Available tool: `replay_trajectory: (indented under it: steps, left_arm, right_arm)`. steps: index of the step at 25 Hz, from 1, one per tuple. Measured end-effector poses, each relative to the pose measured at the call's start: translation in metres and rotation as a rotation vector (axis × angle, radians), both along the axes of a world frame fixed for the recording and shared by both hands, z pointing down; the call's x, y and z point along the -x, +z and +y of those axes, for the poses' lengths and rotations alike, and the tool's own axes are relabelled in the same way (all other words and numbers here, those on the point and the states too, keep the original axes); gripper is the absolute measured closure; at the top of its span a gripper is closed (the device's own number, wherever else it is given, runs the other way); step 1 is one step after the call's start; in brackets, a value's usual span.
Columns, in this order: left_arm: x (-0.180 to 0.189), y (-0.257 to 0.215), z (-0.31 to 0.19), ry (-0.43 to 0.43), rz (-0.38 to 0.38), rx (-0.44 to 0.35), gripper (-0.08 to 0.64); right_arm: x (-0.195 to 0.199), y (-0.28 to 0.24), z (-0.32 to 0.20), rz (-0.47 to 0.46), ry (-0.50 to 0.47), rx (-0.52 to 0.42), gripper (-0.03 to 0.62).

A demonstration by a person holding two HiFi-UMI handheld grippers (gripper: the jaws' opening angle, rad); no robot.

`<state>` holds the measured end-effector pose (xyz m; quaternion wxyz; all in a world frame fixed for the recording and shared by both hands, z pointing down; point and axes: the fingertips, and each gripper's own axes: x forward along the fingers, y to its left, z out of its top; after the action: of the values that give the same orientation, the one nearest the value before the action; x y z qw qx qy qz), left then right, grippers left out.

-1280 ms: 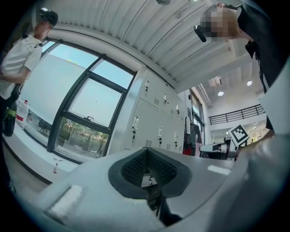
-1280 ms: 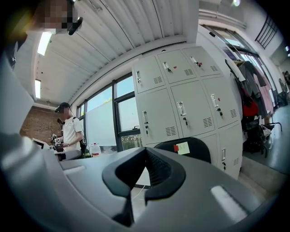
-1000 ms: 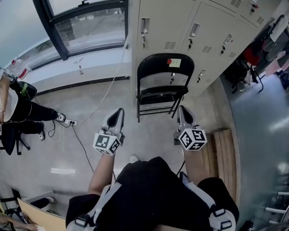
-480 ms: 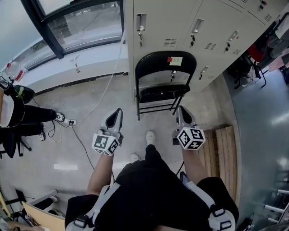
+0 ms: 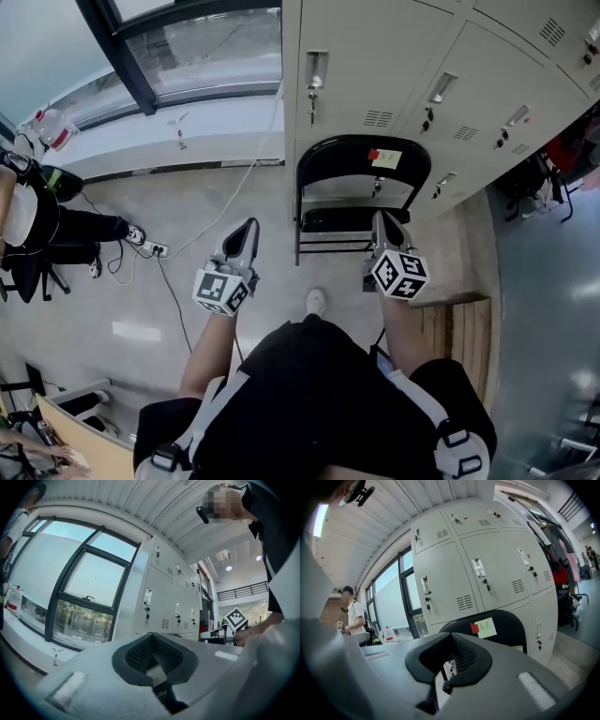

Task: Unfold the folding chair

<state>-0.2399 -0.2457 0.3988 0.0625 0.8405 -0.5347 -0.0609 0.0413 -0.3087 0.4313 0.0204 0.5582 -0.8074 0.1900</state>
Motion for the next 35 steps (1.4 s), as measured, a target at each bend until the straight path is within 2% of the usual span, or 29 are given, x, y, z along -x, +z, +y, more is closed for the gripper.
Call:
replay_trajectory:
  steps: [6,18,23,35]
  left_arm:
    - [-0.017,0.0,-0.04,0.01,-0.015,-0.015,0.56]
    - [-0.066,-0.001,-0.103,0.049,0.009,-0.02,0.56]
    - [-0.069,0.004,-0.12,0.085,-0.017,-0.012,0.56]
    - [-0.078,0.039,-0.155,0.224,-0.074,0.076,0.56]
  right_arm:
    - [0.0,-0.005,-0.041,-0.014,-0.035,-0.024,0.588]
    - [-0.043,-0.018,-0.085,-0.033,-0.005,-0.05,0.588]
    - [-0.043,-0.011,-0.086,-0.029,0.016,-0.024,0.588]
    - [-0.017,0.025,-0.078,-0.018,0.08,0.085,0.588]
